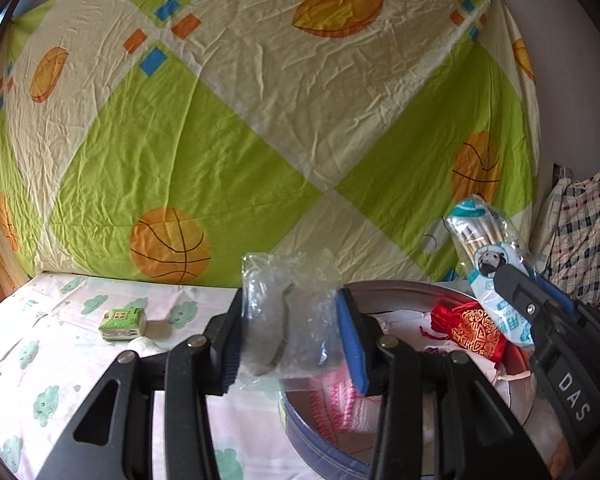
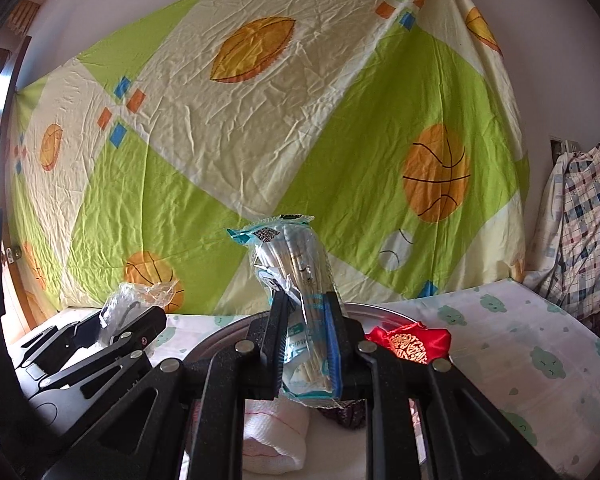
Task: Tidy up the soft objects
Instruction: 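Carry the plastic bag and swab pack over the blue tin with both tools, then lower the plastic bag and swab pack into the tin and open both tools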
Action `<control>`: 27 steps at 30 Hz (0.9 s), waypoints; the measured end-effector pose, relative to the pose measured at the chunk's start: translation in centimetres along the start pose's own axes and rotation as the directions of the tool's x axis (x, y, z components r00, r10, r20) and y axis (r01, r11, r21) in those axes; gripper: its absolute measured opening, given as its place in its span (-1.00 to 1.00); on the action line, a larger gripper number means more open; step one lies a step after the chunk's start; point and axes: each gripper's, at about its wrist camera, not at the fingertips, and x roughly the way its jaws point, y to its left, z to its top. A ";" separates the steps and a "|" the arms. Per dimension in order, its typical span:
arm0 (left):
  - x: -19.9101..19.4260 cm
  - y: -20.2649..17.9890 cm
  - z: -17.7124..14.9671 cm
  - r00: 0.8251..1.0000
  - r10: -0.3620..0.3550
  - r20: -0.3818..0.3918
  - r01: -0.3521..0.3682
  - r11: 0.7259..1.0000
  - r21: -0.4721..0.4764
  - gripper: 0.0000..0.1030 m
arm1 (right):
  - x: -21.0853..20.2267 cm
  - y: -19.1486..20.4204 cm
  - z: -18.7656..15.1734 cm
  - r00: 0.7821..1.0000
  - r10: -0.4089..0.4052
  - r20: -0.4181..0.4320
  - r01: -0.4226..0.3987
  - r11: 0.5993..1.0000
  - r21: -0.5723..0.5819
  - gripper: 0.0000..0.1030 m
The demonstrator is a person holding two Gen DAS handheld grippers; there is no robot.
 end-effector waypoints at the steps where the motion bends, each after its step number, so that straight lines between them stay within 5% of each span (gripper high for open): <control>1: 0.1 -0.4 0.0 1.000 -0.005 -0.001 0.005 1.000 0.005 -0.18 | 0.2 -0.4 0.1 1.000 -0.009 -0.002 0.009 1.000 0.001 -0.63; 27: 4.0 -6.4 1.2 0.996 -0.057 -0.063 0.061 0.996 0.059 -0.18 | 3.9 -6.2 1.1 0.981 -0.183 -0.060 0.184 0.983 -0.003 -0.63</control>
